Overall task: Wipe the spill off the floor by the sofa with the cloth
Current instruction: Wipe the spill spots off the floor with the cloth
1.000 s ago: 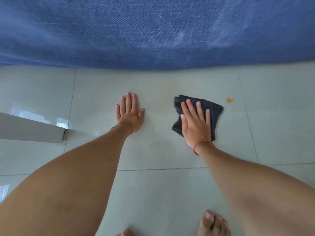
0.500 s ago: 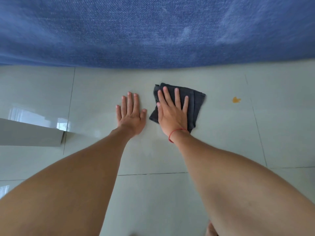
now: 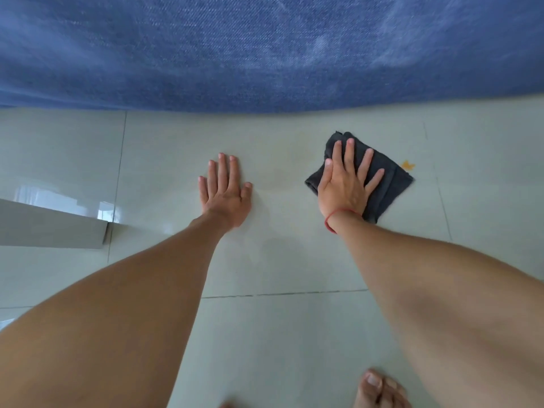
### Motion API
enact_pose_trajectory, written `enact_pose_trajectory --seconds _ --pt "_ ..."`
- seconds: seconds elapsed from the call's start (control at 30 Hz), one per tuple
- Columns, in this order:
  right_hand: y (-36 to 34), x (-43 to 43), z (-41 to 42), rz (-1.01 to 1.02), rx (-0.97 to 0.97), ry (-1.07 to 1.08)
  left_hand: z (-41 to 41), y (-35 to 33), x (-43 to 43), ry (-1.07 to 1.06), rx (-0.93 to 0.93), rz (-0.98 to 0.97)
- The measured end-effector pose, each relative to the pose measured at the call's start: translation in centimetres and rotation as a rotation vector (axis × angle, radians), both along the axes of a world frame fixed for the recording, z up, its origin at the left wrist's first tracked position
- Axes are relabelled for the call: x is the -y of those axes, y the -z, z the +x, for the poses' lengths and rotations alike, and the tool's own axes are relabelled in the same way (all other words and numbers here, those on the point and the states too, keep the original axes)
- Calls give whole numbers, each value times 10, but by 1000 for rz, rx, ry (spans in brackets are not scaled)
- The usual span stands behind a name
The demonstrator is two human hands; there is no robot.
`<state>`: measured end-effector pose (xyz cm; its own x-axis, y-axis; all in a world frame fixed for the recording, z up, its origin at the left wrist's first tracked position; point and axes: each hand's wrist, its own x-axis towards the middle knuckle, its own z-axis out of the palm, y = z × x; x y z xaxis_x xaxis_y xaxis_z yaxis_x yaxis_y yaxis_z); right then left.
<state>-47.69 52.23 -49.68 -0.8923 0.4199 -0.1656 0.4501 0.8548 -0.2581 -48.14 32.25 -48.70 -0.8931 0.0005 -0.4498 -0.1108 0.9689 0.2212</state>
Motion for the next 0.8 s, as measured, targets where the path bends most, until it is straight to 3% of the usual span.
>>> enact_pose_trajectory --seconds 0.2,0.4,0.53,0.67,0.8 --pt "2 55 -11 17 -11 -290 0 0 1 8 15 -12" --pt "2 28 28 -10 -33 -442 -2 -10 -6 -7 51 -67" --pt "1 -9 66 -28 -24 -225 -1 -15 -38 68 -62 -39" --pt "-1 -70 88 -5 37 55 -1 -9 -59 105 61 7" --pt "-1 -96 58 -18 -11 215 1 -4 -56 111 59 9"
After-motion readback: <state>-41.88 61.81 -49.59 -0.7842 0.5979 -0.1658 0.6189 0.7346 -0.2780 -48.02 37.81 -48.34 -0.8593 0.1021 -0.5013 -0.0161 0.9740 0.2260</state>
